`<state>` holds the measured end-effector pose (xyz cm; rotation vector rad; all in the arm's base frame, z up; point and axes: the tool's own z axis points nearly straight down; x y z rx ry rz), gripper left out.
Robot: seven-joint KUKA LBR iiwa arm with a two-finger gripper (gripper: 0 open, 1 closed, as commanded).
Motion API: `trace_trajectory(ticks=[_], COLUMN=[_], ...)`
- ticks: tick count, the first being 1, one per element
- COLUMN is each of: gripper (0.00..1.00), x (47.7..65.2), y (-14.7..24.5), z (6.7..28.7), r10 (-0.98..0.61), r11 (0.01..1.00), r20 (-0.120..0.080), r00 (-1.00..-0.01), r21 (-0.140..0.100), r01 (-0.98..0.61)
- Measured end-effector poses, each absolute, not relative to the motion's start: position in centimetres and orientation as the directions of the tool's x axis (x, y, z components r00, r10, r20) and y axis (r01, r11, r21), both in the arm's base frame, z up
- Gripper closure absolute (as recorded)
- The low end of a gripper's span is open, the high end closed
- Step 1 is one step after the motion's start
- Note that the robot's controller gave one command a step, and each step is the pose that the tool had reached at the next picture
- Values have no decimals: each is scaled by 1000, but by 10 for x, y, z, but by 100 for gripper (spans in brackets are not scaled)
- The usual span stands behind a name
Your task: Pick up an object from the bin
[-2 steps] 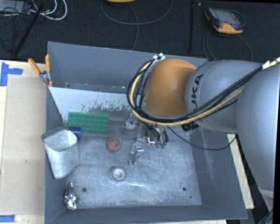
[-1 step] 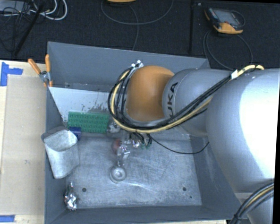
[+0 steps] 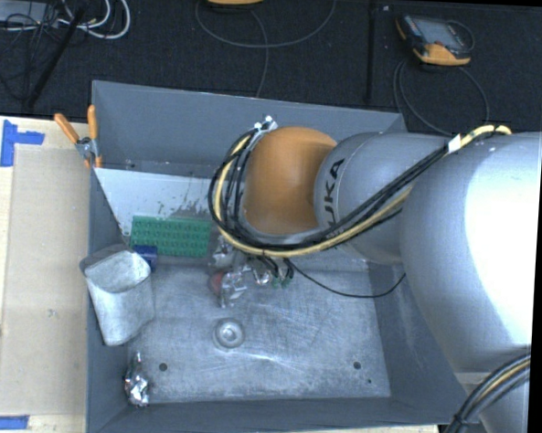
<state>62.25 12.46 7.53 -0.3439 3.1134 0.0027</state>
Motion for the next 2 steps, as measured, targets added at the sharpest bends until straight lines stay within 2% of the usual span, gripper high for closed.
trace_trajectory(ticks=[1, 2], gripper=[100, 100], x=[596, 599], y=[118, 112], z=[76, 203], r10=[-370, -543], r11=[929, 840], r20=[-20, -9], r00=[-929, -840], r21=[-2, -3], r01=[-370, -543])
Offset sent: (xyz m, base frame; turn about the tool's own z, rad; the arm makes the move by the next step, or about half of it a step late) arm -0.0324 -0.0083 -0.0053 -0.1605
